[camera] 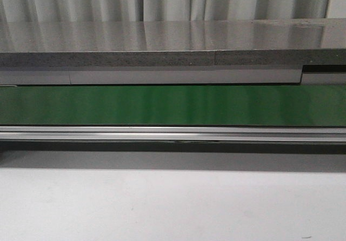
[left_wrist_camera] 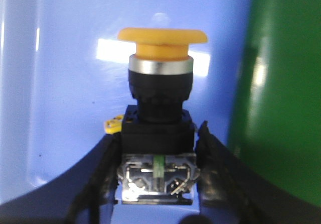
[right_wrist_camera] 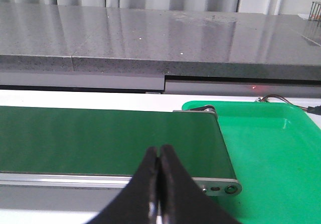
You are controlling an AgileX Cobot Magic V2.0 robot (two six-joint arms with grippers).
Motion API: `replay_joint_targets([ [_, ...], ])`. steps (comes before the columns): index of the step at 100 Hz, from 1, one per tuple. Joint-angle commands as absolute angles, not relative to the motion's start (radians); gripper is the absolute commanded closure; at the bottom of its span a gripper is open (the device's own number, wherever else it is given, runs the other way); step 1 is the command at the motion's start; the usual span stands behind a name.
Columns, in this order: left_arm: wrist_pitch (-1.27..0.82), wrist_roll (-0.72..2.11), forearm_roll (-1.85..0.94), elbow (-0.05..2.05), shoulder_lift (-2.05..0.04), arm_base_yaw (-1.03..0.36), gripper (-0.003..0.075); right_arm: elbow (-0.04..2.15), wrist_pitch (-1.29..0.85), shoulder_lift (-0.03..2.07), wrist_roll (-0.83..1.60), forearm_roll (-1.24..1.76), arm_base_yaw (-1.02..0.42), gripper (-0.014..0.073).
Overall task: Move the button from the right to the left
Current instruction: 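Lift the button off the belt and carry it over the blue tray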
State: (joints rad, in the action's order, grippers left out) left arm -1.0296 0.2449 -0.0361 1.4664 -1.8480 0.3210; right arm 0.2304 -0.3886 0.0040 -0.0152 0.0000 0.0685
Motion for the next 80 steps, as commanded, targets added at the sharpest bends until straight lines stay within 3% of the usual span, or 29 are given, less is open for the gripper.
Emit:
replay_joint_targets([
  [1, -0.983, 0.264, -0.050, 1.491, -1.832, 0.329, 0.0590, 0.255, -0.300, 0.017, -0.011, 0.000, 0.068, 0.0662],
  [27, -0.957, 0.291, -0.046, 1.491, -1.902, 0.329, 0.0544, 0.255, -0.300, 0.017, -0.011, 0.000, 0.068, 0.0662],
  [46, -0.953, 0.302, -0.044, 1.491, -1.923, 0.329, 0.0323, 0.255, -0.300, 0.017, -0.011, 0.000, 0.068, 0.0662],
  [53, -0.944, 0.302, -0.044, 1.491, -1.923, 0.329, 0.0274, 0.255, -0.300, 0.017, -0.011, 0.000, 0.068, 0.0662],
  [80, -0.955, 0.302, -0.056, 1.521, -1.905, 0.329, 0.0296, 0.255, -0.300, 0.017, -0.011, 0.000, 0.068, 0.0662],
])
